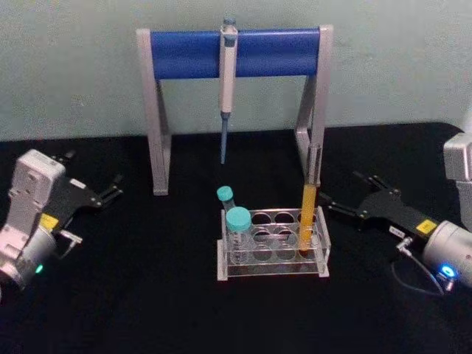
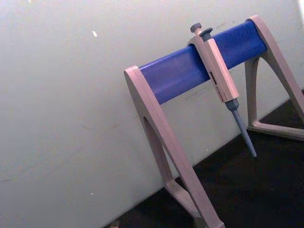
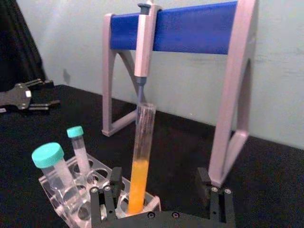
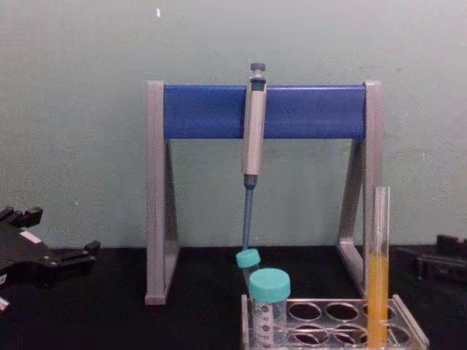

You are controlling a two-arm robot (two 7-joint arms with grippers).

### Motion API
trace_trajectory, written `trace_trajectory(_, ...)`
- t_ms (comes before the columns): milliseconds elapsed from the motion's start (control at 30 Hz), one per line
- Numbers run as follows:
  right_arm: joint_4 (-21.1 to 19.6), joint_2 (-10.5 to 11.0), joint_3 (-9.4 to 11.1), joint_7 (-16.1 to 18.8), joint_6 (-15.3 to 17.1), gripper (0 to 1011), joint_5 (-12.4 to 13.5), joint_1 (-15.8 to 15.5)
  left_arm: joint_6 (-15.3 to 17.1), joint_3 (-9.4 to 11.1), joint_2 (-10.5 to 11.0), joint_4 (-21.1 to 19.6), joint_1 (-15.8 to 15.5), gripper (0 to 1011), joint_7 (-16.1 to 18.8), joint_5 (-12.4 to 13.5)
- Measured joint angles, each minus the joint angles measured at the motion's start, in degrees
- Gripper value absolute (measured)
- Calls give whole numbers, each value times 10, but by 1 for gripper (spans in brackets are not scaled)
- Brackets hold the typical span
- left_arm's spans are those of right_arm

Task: Pick up the test tube from the test tube rack, shake it, then place it back into the test tube rack.

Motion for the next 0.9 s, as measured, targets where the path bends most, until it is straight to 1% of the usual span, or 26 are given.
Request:
trace_trajectory(33,9,-4,-2,10,2,1000,1,9,0,0,0,0,0,1001,0,0)
trace_trajectory(67,9,-4,-2,10,2,1000,1,9,0,0,0,0,0,1001,0,0)
trace_trajectory(167,33,-12,-10,30,9,1000,1,35,0,0,0,0,0,1001,0,0)
trace_trajectory(233,43,-16,-14,35,13,1000,0,45,0,0,0,0,0,1001,0,0)
trace_trajectory(367,75,-24,-28,54,20,1000,-6,77,0,0,0,0,0,1001,0,0)
trace_trajectory(433,85,-26,-33,59,22,1000,-9,86,0,0,0,0,0,1001,0,0)
trace_trajectory(467,95,-28,-39,65,25,1000,-12,96,0,0,0,0,0,1001,0,0)
trace_trajectory(733,127,-36,-57,92,29,1000,-15,124,0,0,0,0,0,1001,0,0)
trace_trajectory(900,135,-38,-65,102,29,1000,-15,131,0,0,0,0,0,1001,0,0)
